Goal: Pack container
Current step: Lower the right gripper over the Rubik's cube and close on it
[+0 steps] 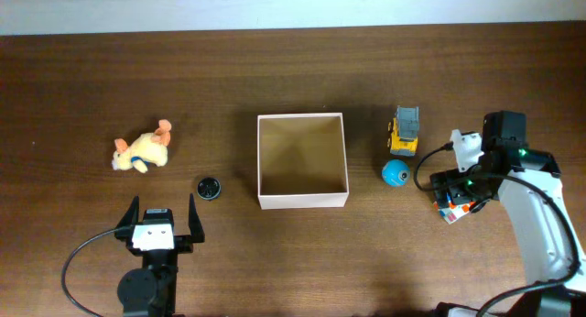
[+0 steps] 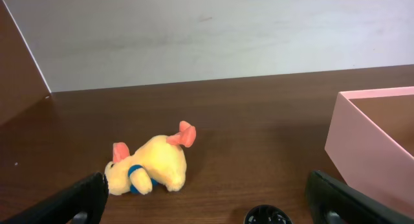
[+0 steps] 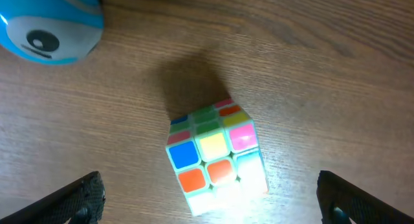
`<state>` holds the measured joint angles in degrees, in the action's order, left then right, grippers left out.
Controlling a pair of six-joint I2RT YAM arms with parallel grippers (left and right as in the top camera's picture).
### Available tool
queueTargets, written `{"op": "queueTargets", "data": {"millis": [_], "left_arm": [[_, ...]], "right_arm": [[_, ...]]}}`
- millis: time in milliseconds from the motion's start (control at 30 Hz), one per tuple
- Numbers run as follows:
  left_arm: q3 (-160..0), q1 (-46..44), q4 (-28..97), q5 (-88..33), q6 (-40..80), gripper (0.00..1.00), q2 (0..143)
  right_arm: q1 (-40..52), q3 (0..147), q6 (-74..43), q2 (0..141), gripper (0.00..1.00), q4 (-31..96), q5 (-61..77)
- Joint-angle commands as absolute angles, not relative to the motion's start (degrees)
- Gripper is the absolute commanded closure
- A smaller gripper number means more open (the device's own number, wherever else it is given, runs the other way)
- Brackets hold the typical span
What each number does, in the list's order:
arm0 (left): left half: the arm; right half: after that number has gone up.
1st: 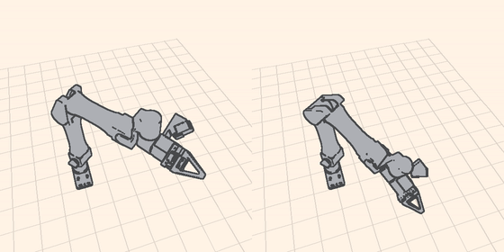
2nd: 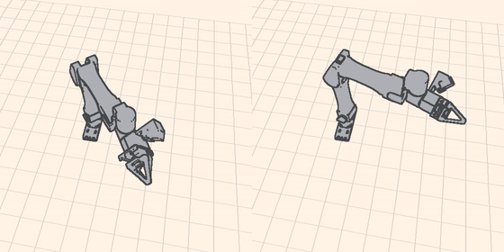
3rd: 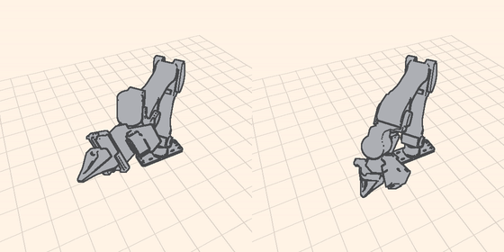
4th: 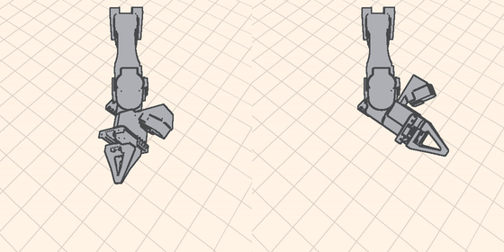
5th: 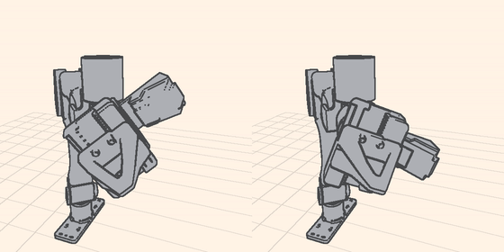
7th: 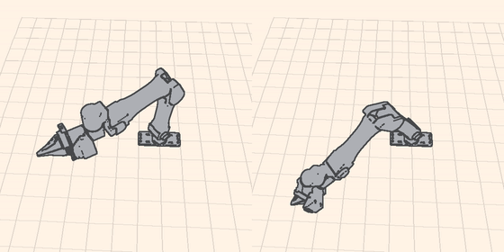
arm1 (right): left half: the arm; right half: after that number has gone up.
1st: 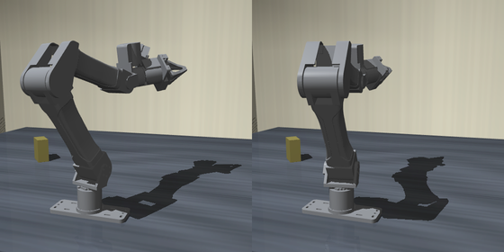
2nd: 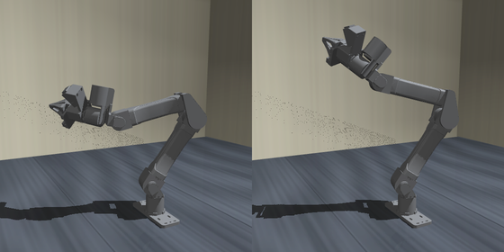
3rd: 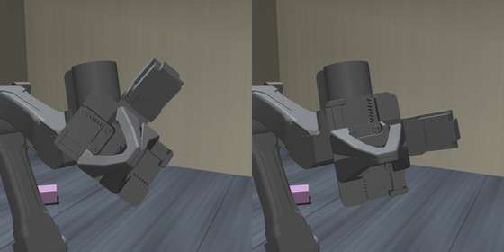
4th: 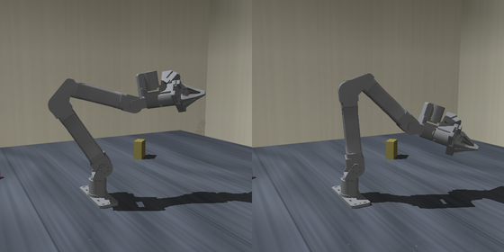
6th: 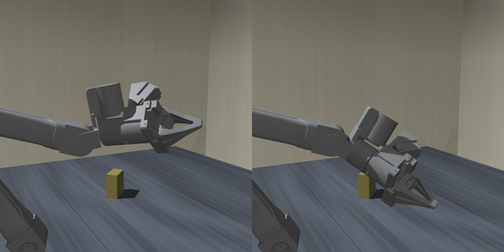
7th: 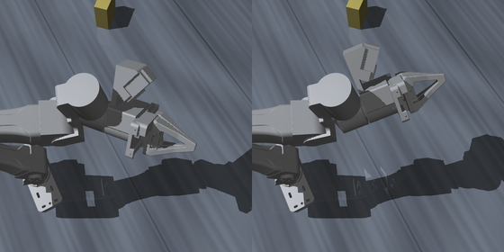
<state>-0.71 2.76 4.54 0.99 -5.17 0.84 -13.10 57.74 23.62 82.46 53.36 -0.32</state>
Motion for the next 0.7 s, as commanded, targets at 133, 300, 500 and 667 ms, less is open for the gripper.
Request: {"op": "queueTargets", "data": {"millis": [133, 300, 500, 667], "left_arm": [[-0.5, 3.2, 4.8, 0.6, -6.3, 0.01, 0.4], [-0.5, 3.2, 4.8, 0.6, -6.3, 0.01, 0.4], [-0.5, 3.2, 4.8, 0.6, -6.3, 0.01, 0.4], [-0.5, 3.2, 4.8, 0.6, -6.3, 0.01, 0.4]], "right_arm": [[-13.6, 56.8, 35.7, 86.0, 0.01, 53.1, 0.6], [-14.9, 56.8, 36.2, 89.4, 0.01, 53.1, 0.8], [-17.3, 56.8, 36.2, 91.5, 0.01, 52.7, 2.7], [-18.8, 56.8, 36.2, 91.6, 0.01, 51.8, 4.6]]}}
